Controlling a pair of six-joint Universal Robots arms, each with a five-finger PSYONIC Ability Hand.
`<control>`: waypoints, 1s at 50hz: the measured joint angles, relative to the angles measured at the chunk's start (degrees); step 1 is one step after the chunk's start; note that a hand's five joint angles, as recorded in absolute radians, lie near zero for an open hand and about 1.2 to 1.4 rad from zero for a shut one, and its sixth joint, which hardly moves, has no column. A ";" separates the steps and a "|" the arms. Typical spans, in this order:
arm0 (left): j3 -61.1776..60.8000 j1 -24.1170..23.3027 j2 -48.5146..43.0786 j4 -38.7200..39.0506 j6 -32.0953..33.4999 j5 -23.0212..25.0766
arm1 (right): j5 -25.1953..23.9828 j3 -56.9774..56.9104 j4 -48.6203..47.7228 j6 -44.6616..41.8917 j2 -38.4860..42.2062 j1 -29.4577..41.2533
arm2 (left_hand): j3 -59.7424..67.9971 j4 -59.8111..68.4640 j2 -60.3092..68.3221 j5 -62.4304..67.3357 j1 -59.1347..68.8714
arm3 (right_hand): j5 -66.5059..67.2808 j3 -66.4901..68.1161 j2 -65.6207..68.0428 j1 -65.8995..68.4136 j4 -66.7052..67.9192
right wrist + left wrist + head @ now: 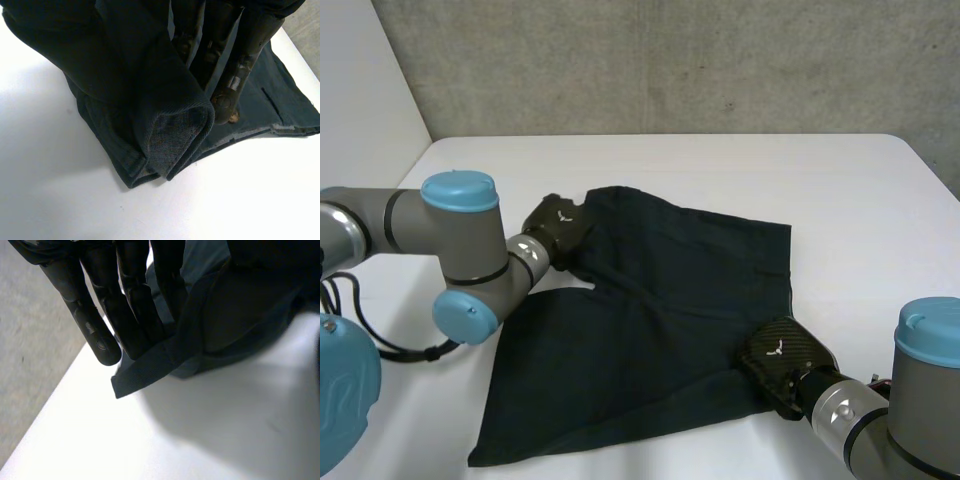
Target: Fold the shorts.
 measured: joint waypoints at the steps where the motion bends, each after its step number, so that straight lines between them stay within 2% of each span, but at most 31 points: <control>1: -1.28 -0.16 0.59 -0.02 -0.02 -1.94 | -0.01 0.02 -0.01 0.00 0.00 0.02 | 0.00 -0.14 -0.01 0.00 0.00 | 0.00 0.00 0.00 0.00 0.00; 11: -4.67 -1.80 1.02 -0.53 -0.38 -16.73 | -0.04 0.39 -0.01 0.00 -0.01 0.00 | -0.96 -2.69 -1.83 -0.07 -0.02 | 0.00 0.00 0.00 0.00 0.00; 17: -6.10 -2.47 1.08 -0.66 -0.62 -20.30 | -0.04 0.59 -0.02 0.00 -0.04 -0.04 | -4.37 -5.92 -5.46 -0.58 -0.55 | 0.00 0.00 0.00 0.00 0.00; 20: -6.60 -2.53 1.38 -0.67 -0.74 -20.53 | -0.04 0.63 -0.01 0.00 -0.04 -0.04 | -6.61 -8.13 -7.86 -2.49 -2.48 | 0.00 0.00 0.00 0.00 0.00; 22: -7.43 -2.50 2.37 -0.63 -1.30 -20.22 | -0.04 0.65 0.00 0.01 -0.05 -0.06 | -16.26 -17.96 -17.36 -13.64 -15.55 | 0.00 0.00 0.00 0.00 0.00; 23: -7.77 -2.49 2.86 -0.60 -1.64 -20.01 | -0.04 0.66 0.01 0.02 -0.05 -0.06 | -33.93 -35.95 -35.17 -31.82 -34.64 | 0.00 0.00 0.00 0.00 0.00; 24: -7.97 -2.48 3.15 -0.57 -1.86 -19.90 | -0.04 0.66 0.00 0.03 -0.05 -0.07 | -33.93 -35.95 -35.17 -31.82 -34.64 | 0.00 0.00 0.00 0.00 0.00; 25: -8.52 -2.49 4.11 -0.42 -2.66 -19.51 | -0.04 0.66 0.00 0.03 -0.05 -0.07 | -42.81 -44.98 -44.62 -41.04 -43.37 | 0.00 0.00 0.00 0.00 0.00; 26: -8.91 -2.50 4.84 -0.31 -3.29 -19.23 | -0.04 0.68 0.00 0.06 -0.06 -0.09 | -47.48 -49.73 -48.96 -45.94 -46.87 | 0.00 0.00 0.00 0.00 0.00; 32: -12.29 -2.35 12.56 0.13 -9.21 -17.63 | -0.53 0.66 -0.05 1.22 -0.11 -0.12 | -50.02 -51.98 -51.15 -48.58 -47.53 | 0.00 0.00 0.00 0.07 0.00; 39: -20.75 -2.04 27.02 -1.31 -19.31 -15.79 | -3.03 0.38 0.03 5.05 -0.35 -0.15 | -50.02 -51.98 -51.15 -48.58 -47.53 | 0.00 0.00 0.00 0.52 0.00; 44: -29.17 -2.36 36.41 -7.42 -23.55 -12.83 | -4.77 -0.02 0.30 8.21 -0.83 -0.28 | -50.02 -51.98 -51.15 -48.58 -47.53 | 0.00 0.05 0.00 0.52 0.00; 50: -39.23 -2.64 43.23 -15.58 -24.80 -10.67 | -5.18 -0.57 0.73 11.47 -1.64 -0.82 | -50.02 -51.97 -51.15 -48.58 -47.53 | 0.00 0.05 0.00 0.52 0.00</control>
